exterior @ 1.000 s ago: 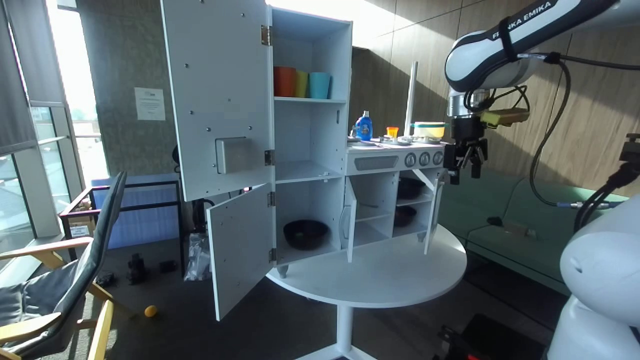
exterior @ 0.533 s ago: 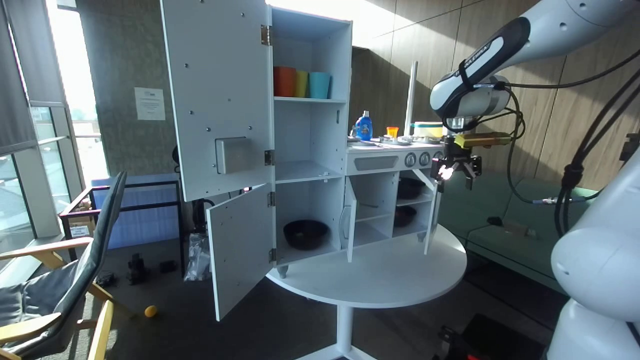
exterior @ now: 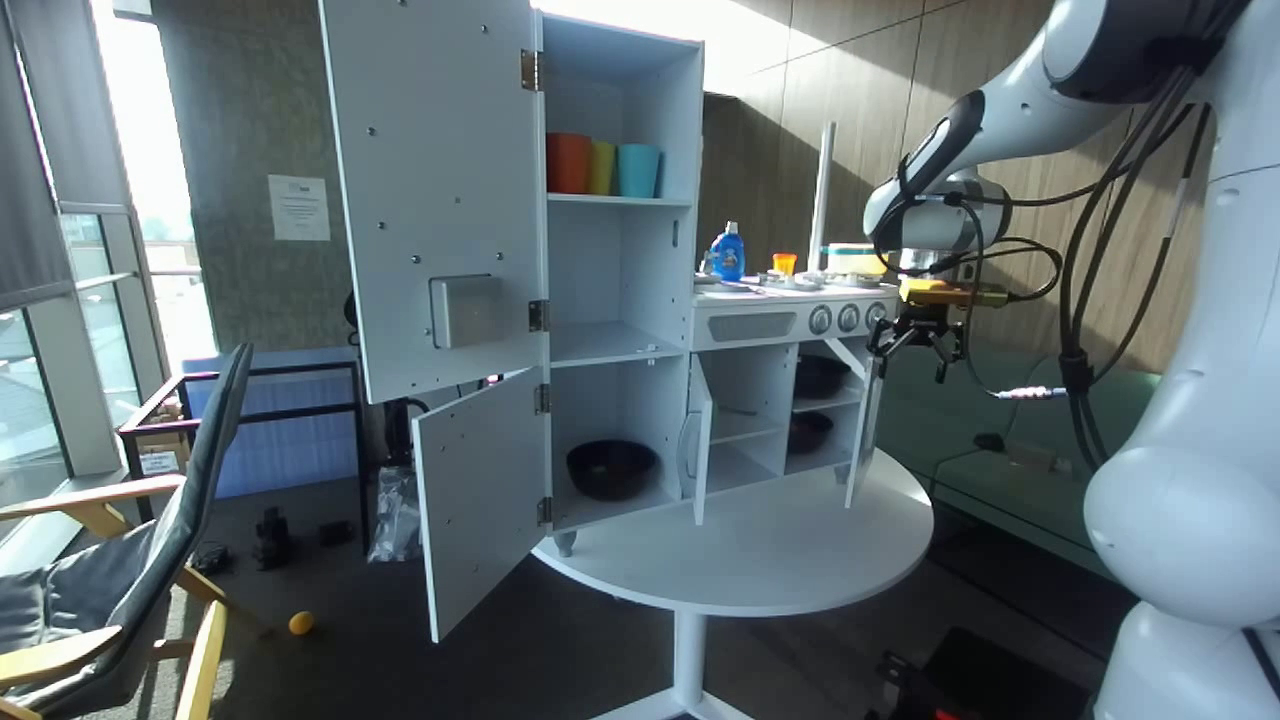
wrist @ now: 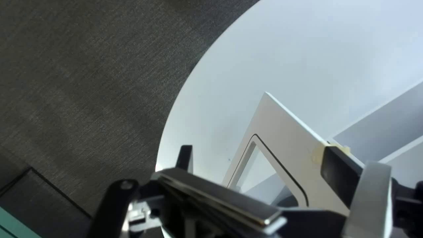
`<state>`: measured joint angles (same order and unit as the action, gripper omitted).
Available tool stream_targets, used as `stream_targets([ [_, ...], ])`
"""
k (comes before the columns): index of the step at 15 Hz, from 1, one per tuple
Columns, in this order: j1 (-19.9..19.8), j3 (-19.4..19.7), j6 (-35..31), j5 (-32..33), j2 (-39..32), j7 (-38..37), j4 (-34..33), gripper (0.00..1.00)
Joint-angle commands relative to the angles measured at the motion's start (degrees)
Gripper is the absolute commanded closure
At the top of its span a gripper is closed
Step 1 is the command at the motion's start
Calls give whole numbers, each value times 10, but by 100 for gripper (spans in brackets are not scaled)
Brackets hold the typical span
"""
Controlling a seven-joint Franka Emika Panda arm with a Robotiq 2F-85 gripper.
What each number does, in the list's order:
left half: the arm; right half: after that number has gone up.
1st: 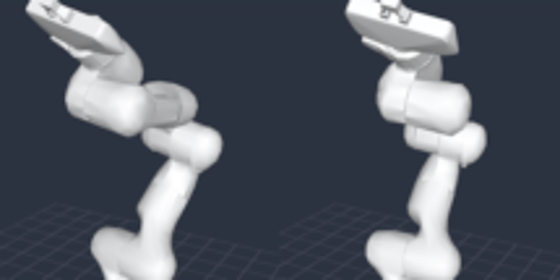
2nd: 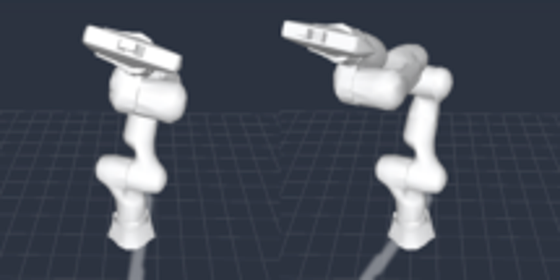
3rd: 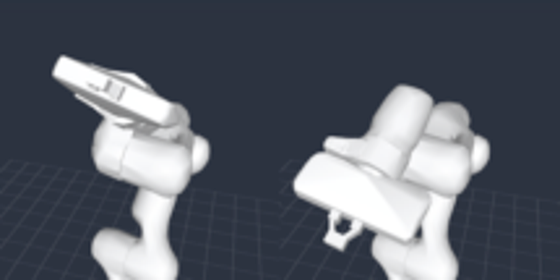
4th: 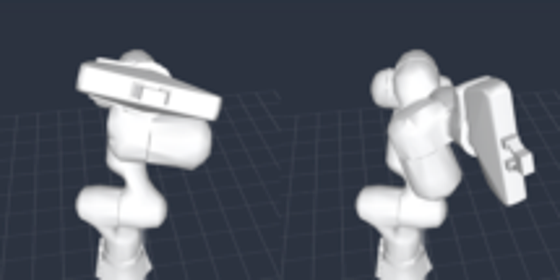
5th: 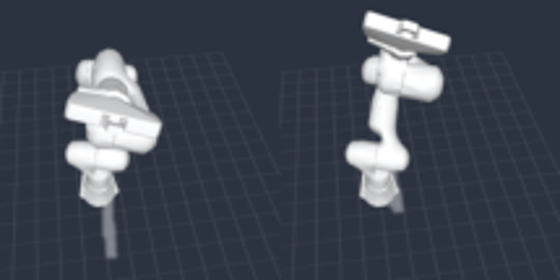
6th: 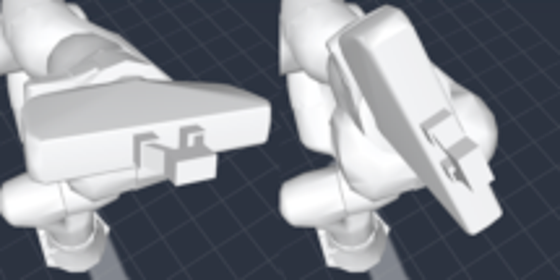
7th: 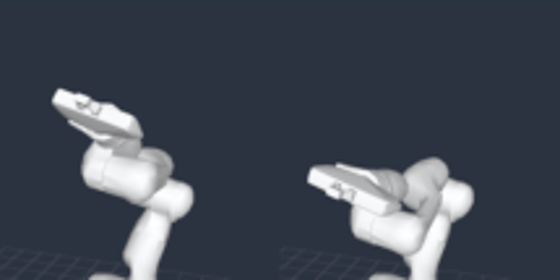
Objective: Push closed the far right bottom cabinet door, push closed the cabinet door under the sink, close the bottom refrigerator door, close the top refrigerator door
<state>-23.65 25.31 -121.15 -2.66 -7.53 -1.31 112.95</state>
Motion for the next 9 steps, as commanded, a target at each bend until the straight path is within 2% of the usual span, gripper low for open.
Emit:
stream_targets([
  [1,-8,-14,-83,-60,-7,-1,-21,0],
  [4,-4,-25,-176,-105,3,-2,-2,0],
  [5,-1,-28,-187,-109,10,-1,4,0],
  [9,20,-46,-172,-76,96,18,76,0],
])
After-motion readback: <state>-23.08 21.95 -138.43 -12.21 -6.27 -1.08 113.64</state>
